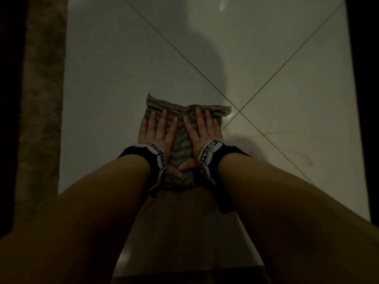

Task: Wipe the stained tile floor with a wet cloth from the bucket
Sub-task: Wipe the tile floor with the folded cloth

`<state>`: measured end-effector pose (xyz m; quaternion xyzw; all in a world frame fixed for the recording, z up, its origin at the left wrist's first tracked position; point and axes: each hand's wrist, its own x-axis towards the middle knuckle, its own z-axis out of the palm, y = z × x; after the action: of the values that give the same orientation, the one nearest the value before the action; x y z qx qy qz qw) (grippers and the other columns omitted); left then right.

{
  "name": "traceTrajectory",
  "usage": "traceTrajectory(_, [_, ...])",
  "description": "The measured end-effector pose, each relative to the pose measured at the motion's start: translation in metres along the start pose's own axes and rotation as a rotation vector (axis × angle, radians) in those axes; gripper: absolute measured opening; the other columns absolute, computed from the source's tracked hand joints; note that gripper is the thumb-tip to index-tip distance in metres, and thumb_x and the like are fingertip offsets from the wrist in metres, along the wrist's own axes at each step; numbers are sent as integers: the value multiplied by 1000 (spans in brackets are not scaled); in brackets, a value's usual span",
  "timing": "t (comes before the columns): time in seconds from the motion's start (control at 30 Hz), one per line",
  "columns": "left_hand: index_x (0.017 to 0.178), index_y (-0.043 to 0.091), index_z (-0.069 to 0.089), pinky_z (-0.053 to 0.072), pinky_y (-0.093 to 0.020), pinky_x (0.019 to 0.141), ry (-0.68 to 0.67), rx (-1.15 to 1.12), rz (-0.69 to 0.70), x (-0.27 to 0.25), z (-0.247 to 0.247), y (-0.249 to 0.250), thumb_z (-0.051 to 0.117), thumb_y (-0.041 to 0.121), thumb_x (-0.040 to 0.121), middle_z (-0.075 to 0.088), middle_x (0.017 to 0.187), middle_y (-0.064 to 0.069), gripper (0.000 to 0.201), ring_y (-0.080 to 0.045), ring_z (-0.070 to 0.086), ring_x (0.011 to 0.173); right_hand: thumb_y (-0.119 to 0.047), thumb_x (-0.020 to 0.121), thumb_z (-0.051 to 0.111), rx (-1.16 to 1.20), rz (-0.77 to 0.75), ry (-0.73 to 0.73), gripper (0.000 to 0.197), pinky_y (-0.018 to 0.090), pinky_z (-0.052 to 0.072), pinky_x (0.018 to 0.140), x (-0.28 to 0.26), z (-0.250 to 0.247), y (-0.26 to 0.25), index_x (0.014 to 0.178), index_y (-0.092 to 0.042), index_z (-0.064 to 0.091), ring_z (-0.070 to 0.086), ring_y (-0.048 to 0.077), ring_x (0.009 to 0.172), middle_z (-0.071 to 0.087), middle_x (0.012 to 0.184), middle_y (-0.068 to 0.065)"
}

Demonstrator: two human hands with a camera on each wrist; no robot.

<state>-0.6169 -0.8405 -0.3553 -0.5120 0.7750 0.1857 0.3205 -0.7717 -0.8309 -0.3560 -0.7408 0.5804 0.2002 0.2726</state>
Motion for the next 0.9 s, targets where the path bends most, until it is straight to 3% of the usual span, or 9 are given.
traceTrajectory(0.1, [126,15,-44,-13,-54,116,9,2,-14,20,-18,-7,57,90,47,-33,154,-19,148,-42,-23,144,-78,56,64,-39,-29,28,134,47,-18,113,25,-20,6,150,-23,-15,-21,36,144,-23,156,16])
traceTrajectory(0.23, [142,14,-37,-11,-56,116,-6,-22,-43,41,-38,-18,59,89,46,-32,154,-18,154,-42,-23,144,-80,54,62,-86,-44,61,135,47,-15,114,50,-38,12,150,-22,-14,-19,37,145,-21,157,17])
traceTrajectory(0.37, [146,14,-32,-10,-56,116,5,-17,-51,54,-46,-24,59,89,45,-30,155,-18,154,-43,-22,144,-80,54,61,-100,-58,57,135,48,-15,115,66,-50,16,150,-22,-14,-20,37,145,-22,157,17])
traceTrajectory(0.57, [137,12,-38,-10,-56,117,24,-18,-61,61,-49,-24,61,88,43,-30,155,-19,156,-43,-22,144,-77,56,64,-84,-79,55,134,48,-15,115,69,-58,18,150,-22,-14,-21,37,144,-22,156,17])
traceTrajectory(0.7, [147,13,-29,-10,-55,117,19,-19,-71,59,-52,-24,63,86,44,-28,156,-18,156,-42,-20,145,-77,58,63,-93,-103,67,132,49,-14,115,68,-60,18,151,-20,-12,-19,37,145,-21,157,18])
traceTrajectory(0.9, [148,13,-27,-8,-55,117,38,-1,-108,54,-49,-17,65,84,46,-29,156,-19,155,-42,-20,145,-79,60,60,-101,-110,106,128,46,-12,116,62,-50,24,151,-23,-11,-17,36,145,-18,158,15])
